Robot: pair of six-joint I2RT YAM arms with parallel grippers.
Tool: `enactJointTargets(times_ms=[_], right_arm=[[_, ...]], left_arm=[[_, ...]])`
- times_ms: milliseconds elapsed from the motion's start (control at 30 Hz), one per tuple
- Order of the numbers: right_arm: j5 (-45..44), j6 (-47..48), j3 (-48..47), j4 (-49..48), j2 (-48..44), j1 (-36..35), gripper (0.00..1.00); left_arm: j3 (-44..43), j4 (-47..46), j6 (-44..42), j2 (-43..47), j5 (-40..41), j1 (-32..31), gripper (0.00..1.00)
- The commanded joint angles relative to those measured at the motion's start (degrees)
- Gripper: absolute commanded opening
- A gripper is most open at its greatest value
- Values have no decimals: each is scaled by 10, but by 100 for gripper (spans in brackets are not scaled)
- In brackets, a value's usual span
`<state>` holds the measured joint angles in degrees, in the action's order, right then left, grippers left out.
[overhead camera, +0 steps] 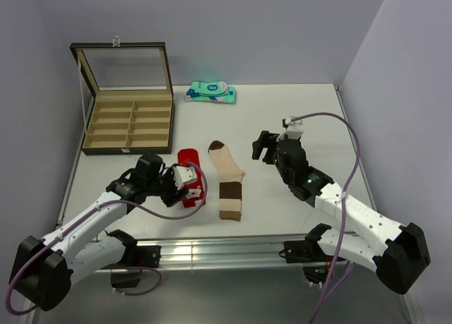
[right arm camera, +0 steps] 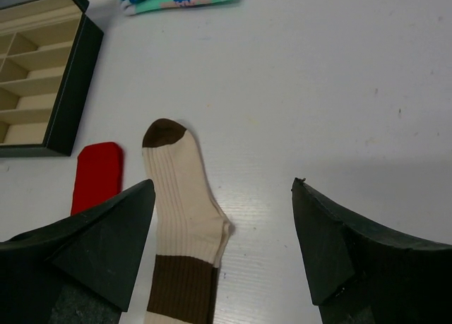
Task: Roll the socks
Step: Roll the sock at the center of the board.
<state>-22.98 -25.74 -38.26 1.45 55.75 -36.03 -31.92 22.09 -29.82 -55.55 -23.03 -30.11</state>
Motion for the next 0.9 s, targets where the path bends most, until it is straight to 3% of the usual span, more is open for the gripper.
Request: enactJointTargets(times_ms=[0,333,867], right_arm=[[-5,-9,-25,-45,8,-11,85],[-7,-9,-27,-56,34,-20,85],[-14,1,-9,-65,26,-27,84]], left_arm=[[-5,-4,-8,-17,-54,-9,60],[2,-64,33,-76,-18,-69,57],[-17,-82,22,-171,30,-80,52]])
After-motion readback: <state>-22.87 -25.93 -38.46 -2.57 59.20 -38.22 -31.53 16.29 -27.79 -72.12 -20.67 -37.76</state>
